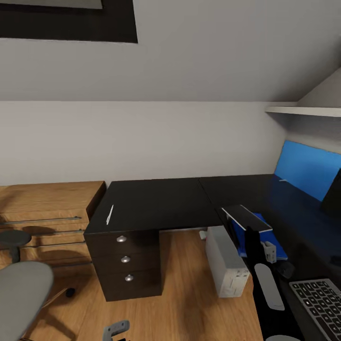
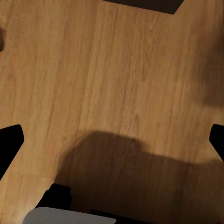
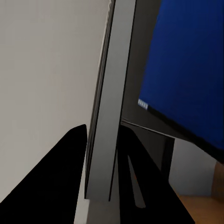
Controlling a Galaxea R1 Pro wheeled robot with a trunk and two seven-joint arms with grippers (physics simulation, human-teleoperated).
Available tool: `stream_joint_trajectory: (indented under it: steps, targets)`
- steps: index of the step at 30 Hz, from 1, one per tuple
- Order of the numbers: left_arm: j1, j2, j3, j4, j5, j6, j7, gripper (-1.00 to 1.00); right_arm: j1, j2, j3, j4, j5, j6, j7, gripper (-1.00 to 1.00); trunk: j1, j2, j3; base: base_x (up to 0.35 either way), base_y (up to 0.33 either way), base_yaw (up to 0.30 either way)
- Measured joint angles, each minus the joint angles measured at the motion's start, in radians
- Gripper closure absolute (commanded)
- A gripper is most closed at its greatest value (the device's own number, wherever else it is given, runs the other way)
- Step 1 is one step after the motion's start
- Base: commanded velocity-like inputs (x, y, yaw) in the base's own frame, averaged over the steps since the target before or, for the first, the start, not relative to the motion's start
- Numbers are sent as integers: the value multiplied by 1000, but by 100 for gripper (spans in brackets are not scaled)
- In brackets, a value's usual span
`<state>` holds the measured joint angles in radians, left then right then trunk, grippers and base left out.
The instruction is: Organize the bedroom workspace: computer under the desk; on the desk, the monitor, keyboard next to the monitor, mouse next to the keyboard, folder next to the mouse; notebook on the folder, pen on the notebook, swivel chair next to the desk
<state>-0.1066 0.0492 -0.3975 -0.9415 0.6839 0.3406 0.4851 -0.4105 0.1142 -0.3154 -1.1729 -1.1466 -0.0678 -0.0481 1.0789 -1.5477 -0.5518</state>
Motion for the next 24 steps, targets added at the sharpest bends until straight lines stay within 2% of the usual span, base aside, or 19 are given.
stream_joint_trajectory:
  steps: [14,24]
  targets:
    - [0,0,0,0,0,0,0,-100,0,0,-1,0,0,0,0,100,0,0,0,0,0,-212]
    - [0,0,0,0,0,0,0,-100,0,-1,6,2,-1,4,-1,100,0,0,0,0,0,-40]
